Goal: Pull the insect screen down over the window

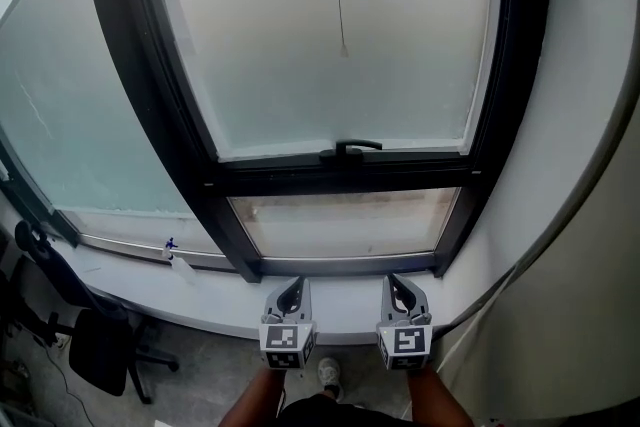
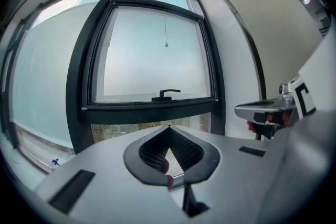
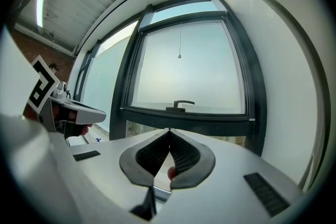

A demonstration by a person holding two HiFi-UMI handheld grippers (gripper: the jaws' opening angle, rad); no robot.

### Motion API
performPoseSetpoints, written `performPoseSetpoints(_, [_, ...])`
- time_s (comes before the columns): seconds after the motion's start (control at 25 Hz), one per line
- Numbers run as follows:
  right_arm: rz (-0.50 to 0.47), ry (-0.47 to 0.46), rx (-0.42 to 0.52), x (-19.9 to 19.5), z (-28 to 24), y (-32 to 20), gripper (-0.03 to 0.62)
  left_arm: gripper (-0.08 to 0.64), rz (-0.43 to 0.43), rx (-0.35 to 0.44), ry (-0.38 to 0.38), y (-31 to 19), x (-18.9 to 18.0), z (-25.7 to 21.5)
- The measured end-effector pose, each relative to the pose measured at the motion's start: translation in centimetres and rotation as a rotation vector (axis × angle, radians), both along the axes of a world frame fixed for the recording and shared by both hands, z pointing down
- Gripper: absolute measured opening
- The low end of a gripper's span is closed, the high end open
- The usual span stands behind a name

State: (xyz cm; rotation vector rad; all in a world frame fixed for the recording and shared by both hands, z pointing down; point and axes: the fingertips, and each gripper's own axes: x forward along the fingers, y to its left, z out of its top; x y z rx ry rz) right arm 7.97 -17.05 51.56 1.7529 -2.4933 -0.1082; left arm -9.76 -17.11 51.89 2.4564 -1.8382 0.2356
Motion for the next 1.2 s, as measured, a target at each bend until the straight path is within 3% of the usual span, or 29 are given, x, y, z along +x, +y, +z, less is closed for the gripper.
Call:
performPoseSetpoints(0.16, [0.008,0.007,-0.008,-0.3,-0.1,-2.6,0.005,0.003,0.003,-0.008,0.004,-2.6,-0.3,-0.2])
performPoseSetpoints(0.48, [0.034,0.005,0.005,-1.5,-1.0,-8.3,0.005,0.003,0.090,0.004,0.006,-8.1,0.0,0.6])
performPoseSetpoints(0.64, [0.041,0.014,0.001,-2.7,-1.0,-10.6,0.005,0.003,0.118,-0.013,0.050,-10.4,-0.2,0.3])
performPoseSetpoints(0.96, [0.069,-0.006,0.033,-4.5,-1.6,-14.0,0.005,0.003,0.135,0.000,0.037,-14.0,-1.9,0.9])
performPoseSetpoints(1.2, [0.076,0.036,0.033,-4.7,-1.6,-15.4,0.005,0.003,0.139,0.024,0.053,-16.1,-2.5,0.0])
